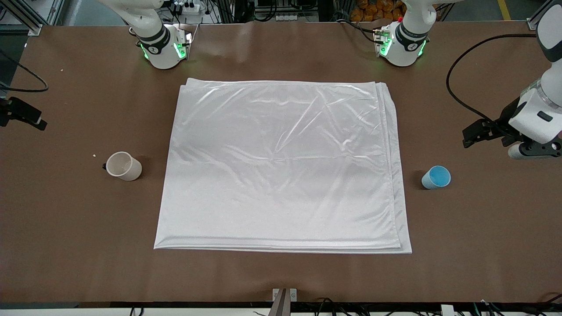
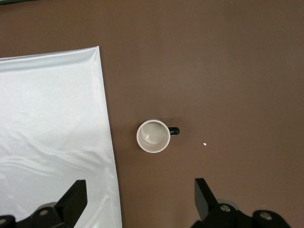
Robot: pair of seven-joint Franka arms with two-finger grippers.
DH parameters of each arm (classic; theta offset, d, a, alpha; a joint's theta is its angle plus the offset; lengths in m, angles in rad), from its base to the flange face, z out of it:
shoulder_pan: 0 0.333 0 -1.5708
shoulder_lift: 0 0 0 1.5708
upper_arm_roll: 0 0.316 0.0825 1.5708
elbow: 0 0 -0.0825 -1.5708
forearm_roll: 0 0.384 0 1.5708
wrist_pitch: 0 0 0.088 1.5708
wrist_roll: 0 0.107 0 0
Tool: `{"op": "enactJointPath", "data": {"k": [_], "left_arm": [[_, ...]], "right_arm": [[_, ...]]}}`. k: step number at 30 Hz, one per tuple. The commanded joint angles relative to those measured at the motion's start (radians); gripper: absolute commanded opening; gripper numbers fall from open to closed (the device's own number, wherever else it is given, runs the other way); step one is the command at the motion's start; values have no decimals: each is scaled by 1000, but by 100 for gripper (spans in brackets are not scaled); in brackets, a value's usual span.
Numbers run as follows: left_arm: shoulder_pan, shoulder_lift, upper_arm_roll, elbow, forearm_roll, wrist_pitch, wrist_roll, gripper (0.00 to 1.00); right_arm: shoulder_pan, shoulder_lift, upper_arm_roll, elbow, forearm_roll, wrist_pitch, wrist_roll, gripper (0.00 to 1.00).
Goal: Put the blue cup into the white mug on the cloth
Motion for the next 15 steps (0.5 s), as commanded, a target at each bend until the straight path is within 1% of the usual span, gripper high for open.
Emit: {"op": "enactJointPath", "data": {"k": [1, 10, 15], "left_arm": [[1, 32, 3, -20, -12, -29, 11, 100], [11, 145, 12, -27, -2, -38, 17, 100], [36, 206, 17, -22, 41, -38, 18, 100]], "right_arm": [[-4, -19, 6, -30, 0, 8, 7, 100], [-4, -19, 6, -52, 0, 32, 5, 100], [-4, -22, 6, -76, 0, 42, 5, 100]]}}
